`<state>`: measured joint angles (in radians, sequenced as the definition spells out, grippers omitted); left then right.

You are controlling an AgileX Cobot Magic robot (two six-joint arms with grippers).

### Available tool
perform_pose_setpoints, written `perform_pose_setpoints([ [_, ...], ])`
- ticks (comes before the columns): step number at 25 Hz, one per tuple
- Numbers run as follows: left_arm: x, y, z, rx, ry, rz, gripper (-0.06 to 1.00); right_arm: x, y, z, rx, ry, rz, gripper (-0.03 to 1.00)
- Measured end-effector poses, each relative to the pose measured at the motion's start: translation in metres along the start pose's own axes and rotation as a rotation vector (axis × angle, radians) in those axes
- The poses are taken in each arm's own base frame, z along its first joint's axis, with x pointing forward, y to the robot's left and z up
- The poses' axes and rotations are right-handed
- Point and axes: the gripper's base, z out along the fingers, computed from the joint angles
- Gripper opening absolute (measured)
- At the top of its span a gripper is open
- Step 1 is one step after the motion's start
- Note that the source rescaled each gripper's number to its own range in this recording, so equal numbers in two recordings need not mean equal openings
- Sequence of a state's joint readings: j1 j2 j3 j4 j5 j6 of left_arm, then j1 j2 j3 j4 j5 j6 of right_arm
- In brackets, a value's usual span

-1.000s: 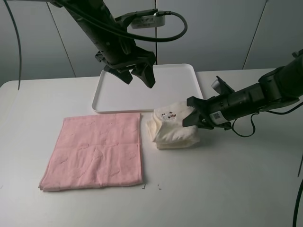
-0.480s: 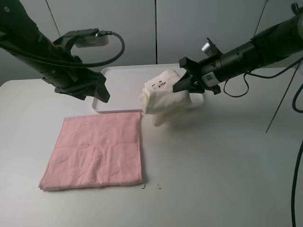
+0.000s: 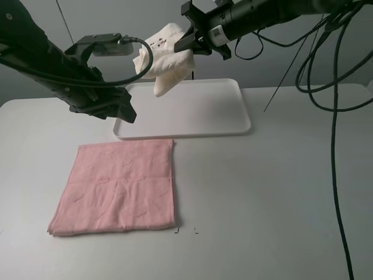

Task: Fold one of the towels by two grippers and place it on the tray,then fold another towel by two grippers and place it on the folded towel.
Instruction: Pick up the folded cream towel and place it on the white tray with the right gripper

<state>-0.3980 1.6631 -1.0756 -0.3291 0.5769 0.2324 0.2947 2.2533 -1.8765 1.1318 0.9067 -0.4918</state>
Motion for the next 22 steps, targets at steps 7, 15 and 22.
perform_pose_setpoints([
  [7, -0.001, 0.0, 0.0, 0.002, -0.006, -0.001, 0.86, -0.006, -0.039, 0.054, -0.02, 0.032, 0.083, 0.08],
  [15, 0.0, 0.0, 0.0, 0.004, -0.002, -0.002, 0.86, 0.014, -0.098, 0.072, 0.265, 0.139, -0.011, 0.08],
  [22, 0.001, -0.001, 0.0, 0.013, 0.012, -0.006, 0.86, 0.013, -0.099, 0.071, 0.28, 0.127, -0.002, 0.82],
])
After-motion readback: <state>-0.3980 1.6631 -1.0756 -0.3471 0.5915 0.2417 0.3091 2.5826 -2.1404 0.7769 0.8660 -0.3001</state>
